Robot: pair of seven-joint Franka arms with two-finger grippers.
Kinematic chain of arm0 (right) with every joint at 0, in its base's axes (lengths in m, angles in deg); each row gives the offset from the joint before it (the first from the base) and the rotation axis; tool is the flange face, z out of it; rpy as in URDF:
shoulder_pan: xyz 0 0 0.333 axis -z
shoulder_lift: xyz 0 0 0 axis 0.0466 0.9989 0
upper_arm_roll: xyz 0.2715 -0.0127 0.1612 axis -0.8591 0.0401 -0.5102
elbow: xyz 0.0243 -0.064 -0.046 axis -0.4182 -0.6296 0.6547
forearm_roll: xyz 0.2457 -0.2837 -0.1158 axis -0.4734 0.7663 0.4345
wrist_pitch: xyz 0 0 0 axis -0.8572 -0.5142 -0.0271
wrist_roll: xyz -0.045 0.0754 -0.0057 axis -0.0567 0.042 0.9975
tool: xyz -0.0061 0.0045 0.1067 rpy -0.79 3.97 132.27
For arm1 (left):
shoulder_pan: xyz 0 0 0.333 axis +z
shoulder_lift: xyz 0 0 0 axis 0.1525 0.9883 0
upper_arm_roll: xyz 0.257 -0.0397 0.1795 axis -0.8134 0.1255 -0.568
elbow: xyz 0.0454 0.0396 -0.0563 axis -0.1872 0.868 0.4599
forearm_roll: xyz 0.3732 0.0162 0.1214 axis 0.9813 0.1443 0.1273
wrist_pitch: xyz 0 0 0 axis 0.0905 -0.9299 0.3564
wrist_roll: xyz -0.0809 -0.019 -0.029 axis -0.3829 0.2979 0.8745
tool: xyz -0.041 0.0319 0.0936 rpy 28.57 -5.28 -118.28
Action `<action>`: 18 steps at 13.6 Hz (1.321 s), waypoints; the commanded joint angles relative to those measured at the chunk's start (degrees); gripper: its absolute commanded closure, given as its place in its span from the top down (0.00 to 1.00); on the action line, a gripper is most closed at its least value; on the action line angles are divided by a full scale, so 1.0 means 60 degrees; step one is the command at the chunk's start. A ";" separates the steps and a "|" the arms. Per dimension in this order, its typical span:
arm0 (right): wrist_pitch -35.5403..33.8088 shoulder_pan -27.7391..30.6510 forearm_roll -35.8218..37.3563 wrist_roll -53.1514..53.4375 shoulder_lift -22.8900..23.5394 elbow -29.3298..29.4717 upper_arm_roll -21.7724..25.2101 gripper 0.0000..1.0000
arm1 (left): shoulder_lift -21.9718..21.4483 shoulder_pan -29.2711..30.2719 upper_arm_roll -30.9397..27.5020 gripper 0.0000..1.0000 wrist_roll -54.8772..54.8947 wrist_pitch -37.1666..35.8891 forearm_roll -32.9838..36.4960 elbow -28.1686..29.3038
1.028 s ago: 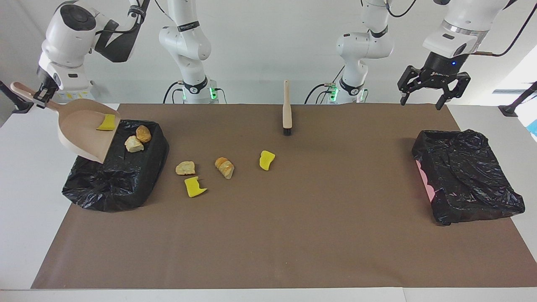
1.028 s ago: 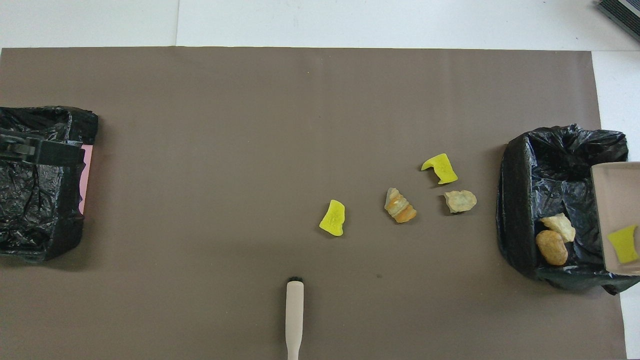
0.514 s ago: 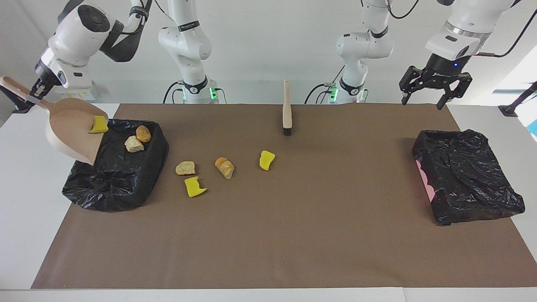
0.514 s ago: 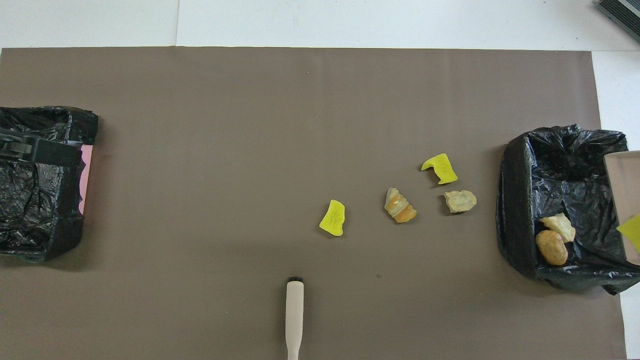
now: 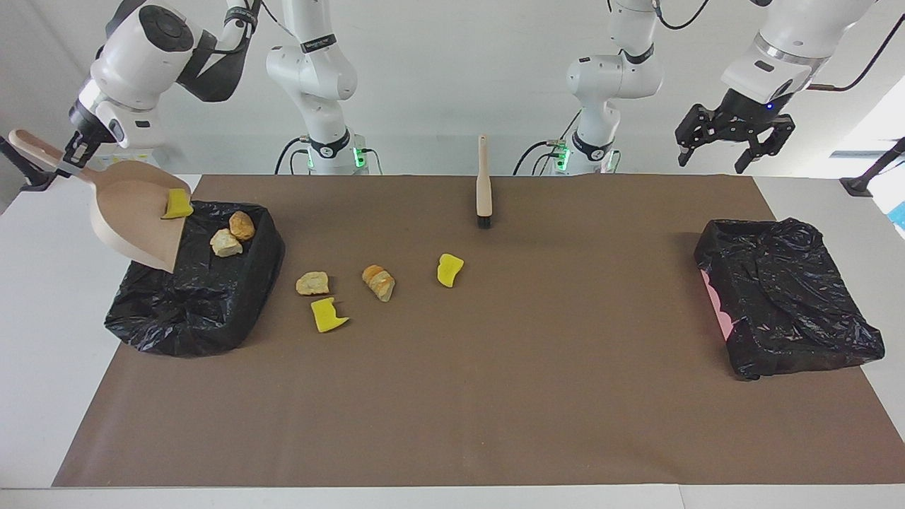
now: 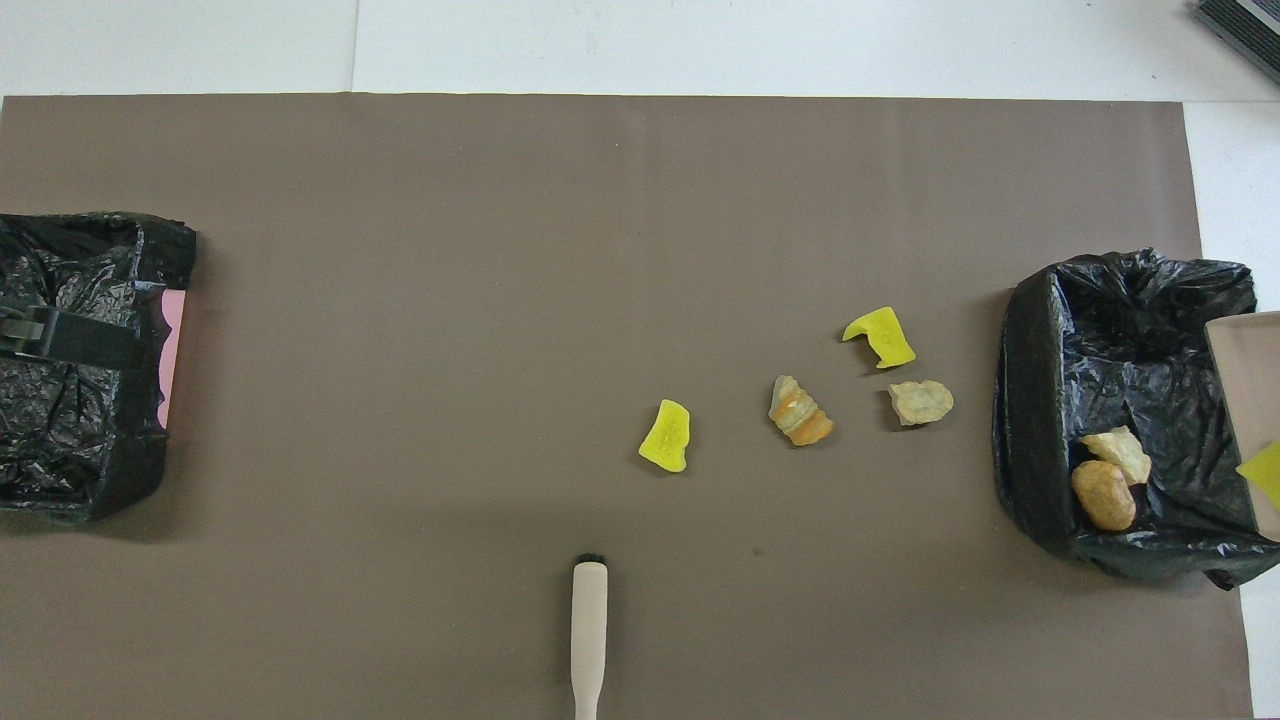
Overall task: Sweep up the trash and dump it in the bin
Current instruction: 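Tilt the dustpan with the right gripper to dump debris into bin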
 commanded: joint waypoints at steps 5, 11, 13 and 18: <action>-0.0575 0.0117 -0.0564 -0.0288 -0.0240 0.0015 0.0000 0.00 | -0.0120 0.0094 0.0067 1.00 0.0035 -0.0325 0.0159 -0.0036; -0.0899 -0.0032 -0.1513 0.0078 0.0139 0.0703 0.0000 0.00 | -0.0120 0.0108 0.0067 1.00 0.0020 -0.0325 0.0159 -0.0036; -0.1206 -0.0061 -0.2421 0.0210 0.0154 0.0717 -0.0073 0.00 | -0.0120 0.0094 0.0067 1.00 0.0020 -0.0325 0.0159 -0.0036; -0.2641 -0.0221 -0.4504 0.3163 0.0198 0.0586 -0.0190 0.00 | -0.0120 0.0094 0.0067 1.00 0.0020 -0.0339 0.0159 -0.0036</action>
